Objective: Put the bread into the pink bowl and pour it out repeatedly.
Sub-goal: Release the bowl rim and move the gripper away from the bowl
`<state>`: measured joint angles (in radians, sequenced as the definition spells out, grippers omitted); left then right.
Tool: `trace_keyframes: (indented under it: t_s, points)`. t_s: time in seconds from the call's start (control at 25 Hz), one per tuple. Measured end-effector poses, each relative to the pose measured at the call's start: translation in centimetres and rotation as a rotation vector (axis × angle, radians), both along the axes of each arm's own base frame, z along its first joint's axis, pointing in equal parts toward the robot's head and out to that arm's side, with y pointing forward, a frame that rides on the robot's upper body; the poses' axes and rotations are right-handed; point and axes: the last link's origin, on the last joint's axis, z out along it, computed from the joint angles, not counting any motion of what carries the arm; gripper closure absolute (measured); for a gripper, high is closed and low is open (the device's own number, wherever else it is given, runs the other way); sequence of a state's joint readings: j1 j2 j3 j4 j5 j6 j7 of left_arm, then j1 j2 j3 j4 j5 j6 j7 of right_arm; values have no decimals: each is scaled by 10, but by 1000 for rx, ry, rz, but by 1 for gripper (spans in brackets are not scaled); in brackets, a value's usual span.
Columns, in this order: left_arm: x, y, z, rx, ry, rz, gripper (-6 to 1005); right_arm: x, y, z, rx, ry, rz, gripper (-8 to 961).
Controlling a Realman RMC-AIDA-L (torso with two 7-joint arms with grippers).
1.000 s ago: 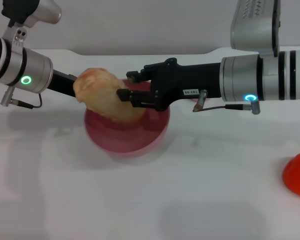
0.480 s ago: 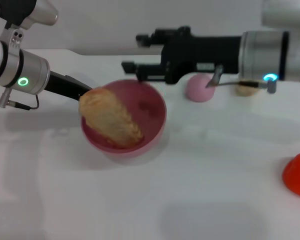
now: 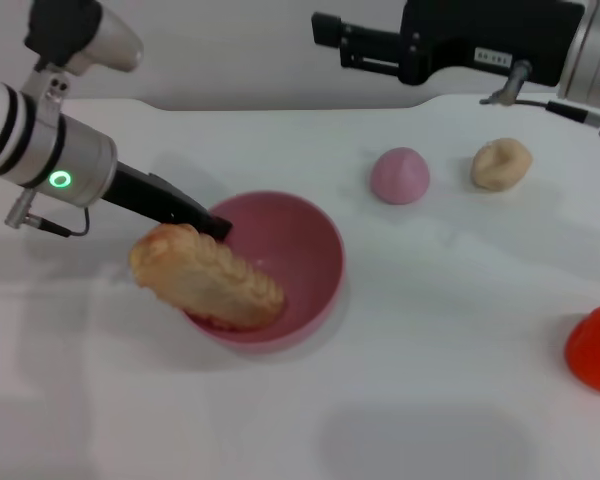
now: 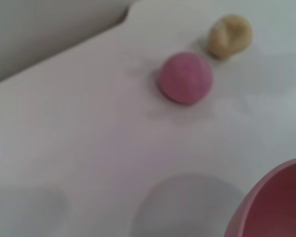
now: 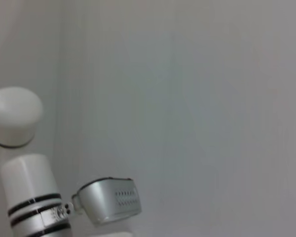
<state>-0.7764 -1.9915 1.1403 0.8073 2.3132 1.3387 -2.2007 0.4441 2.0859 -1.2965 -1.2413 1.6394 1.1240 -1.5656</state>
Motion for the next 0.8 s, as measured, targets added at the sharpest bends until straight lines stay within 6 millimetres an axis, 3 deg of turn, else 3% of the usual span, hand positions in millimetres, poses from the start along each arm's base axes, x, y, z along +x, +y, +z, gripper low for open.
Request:
trace_keyframes:
  t_s: [0.28, 0.8]
  points:
    - [4, -6, -17, -67, 109, -30, 910, 12, 6, -6, 9, 3, -28, 252]
    - [4, -6, -22, -73, 150, -43, 910, 19, 12, -6, 25, 40, -66, 252]
